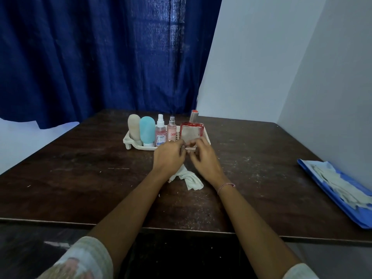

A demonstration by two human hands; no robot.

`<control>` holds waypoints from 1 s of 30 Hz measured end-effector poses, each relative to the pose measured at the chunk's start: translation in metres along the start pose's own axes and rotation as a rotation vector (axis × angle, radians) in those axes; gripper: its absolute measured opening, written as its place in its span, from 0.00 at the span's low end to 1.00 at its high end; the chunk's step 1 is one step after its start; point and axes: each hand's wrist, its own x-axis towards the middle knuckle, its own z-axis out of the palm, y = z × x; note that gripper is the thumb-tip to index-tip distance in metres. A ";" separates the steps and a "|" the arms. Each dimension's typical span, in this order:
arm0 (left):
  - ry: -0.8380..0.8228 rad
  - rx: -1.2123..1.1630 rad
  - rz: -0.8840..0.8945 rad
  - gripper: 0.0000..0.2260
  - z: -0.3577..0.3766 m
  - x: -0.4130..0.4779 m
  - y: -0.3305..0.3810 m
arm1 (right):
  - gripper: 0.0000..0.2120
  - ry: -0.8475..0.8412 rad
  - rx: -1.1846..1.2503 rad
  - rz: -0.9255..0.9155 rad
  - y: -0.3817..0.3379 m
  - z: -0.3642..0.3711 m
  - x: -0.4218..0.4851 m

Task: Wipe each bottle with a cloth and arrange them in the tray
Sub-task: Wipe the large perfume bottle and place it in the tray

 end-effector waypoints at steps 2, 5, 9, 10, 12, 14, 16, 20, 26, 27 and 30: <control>-0.030 -0.012 -0.041 0.11 -0.003 -0.005 -0.002 | 0.10 -0.084 0.069 0.003 -0.004 -0.001 -0.007; -0.049 0.000 -0.079 0.11 -0.007 -0.013 -0.003 | 0.15 -0.128 0.164 0.037 -0.013 -0.005 -0.017; -0.057 -0.001 -0.106 0.10 -0.012 -0.022 -0.004 | 0.21 -0.206 0.272 0.088 -0.026 -0.011 -0.030; -0.060 -0.013 -0.121 0.11 -0.014 -0.025 -0.004 | 0.23 -0.239 0.240 0.068 -0.028 -0.013 -0.032; -0.062 -0.041 -0.156 0.12 -0.018 -0.028 -0.006 | 0.25 -0.298 0.110 -0.005 -0.031 -0.014 -0.035; -0.056 -0.059 -0.179 0.11 -0.021 -0.033 -0.008 | 0.24 -0.332 0.002 -0.027 -0.032 -0.015 -0.037; -0.061 -0.036 -0.161 0.11 -0.022 -0.037 -0.008 | 0.17 -0.328 -0.067 -0.016 -0.033 -0.015 -0.037; -0.149 0.111 -0.043 0.12 -0.023 -0.046 -0.003 | 0.09 -0.227 -0.167 -0.033 -0.032 -0.017 -0.039; -0.377 0.175 -0.081 0.21 -0.022 -0.052 -0.006 | 0.08 0.168 0.002 0.278 -0.022 -0.040 -0.043; -0.382 0.175 -0.087 0.22 -0.022 -0.052 -0.007 | 0.07 0.232 0.048 0.355 -0.016 -0.047 -0.044; -0.388 0.172 -0.092 0.22 -0.022 -0.053 -0.007 | 0.07 0.431 0.140 0.530 0.007 -0.080 -0.052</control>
